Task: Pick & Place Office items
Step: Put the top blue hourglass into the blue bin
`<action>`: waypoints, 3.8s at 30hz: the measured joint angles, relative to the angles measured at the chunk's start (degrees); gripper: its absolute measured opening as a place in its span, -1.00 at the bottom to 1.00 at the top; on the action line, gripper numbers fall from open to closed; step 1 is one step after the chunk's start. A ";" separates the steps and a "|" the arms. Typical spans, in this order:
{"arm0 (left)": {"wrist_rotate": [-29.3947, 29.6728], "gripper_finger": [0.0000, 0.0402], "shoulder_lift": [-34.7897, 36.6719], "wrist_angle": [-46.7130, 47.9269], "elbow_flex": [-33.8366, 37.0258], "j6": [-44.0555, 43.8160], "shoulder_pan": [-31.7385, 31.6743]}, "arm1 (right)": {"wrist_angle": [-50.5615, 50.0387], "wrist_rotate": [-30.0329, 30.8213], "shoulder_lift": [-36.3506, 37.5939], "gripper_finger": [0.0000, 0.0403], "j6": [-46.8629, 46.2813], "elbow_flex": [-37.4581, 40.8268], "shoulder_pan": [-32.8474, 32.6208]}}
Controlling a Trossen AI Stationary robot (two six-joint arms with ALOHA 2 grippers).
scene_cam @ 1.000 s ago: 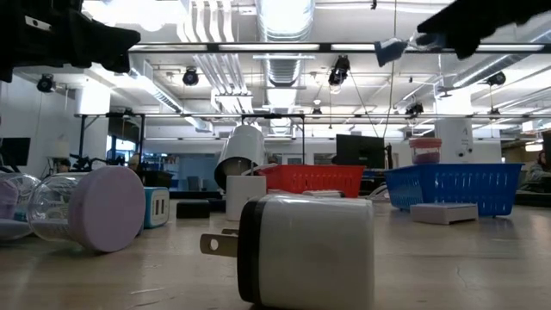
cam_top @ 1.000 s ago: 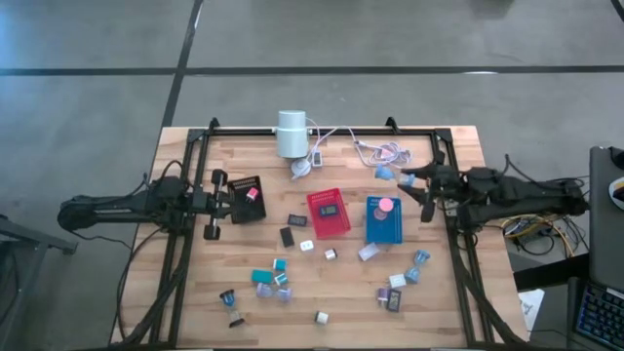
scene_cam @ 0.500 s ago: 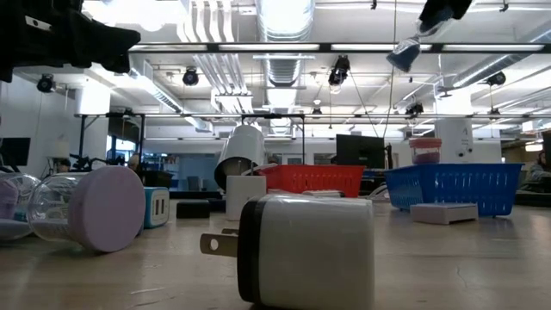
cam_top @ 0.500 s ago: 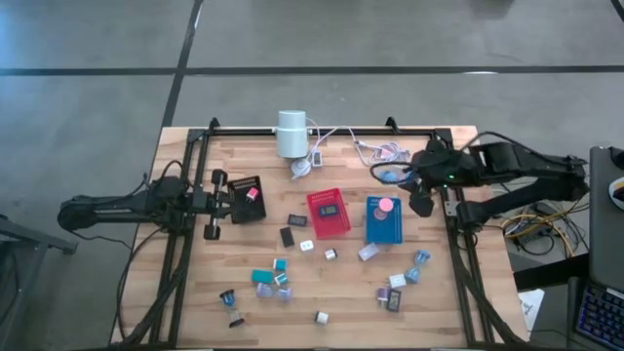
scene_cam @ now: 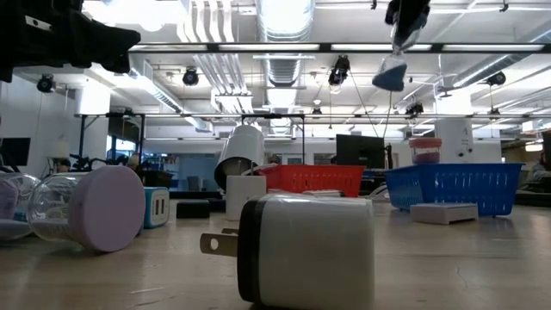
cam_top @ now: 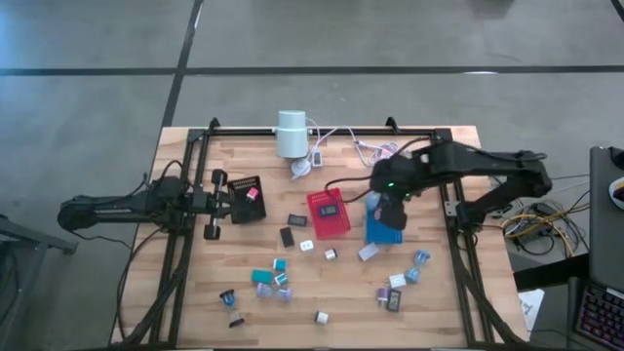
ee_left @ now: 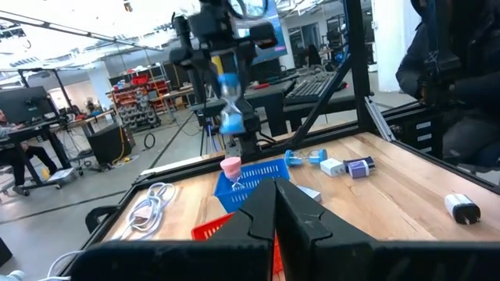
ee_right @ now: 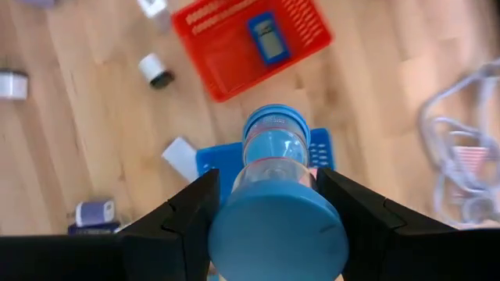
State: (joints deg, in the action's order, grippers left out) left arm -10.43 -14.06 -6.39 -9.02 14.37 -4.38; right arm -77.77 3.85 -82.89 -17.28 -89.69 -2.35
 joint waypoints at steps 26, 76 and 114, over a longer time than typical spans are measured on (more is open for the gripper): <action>0.06 -0.95 0.00 1.31 0.04 0.00 0.00 | 5.79 -7.52 -8.50 -0.07 4.56 13.26 0.45; 0.35 -0.95 0.00 1.27 0.04 0.00 -0.02 | 23.19 -10.13 -7.28 0.00 4.83 29.07 3.10; 0.34 -0.95 0.00 1.28 0.06 0.00 -0.01 | 23.14 -10.37 -11.45 0.15 7.06 28.28 3.17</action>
State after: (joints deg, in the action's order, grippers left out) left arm -10.10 -14.06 -5.12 -8.96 14.37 -4.39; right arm -54.63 -6.53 -94.35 -10.21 -61.41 0.82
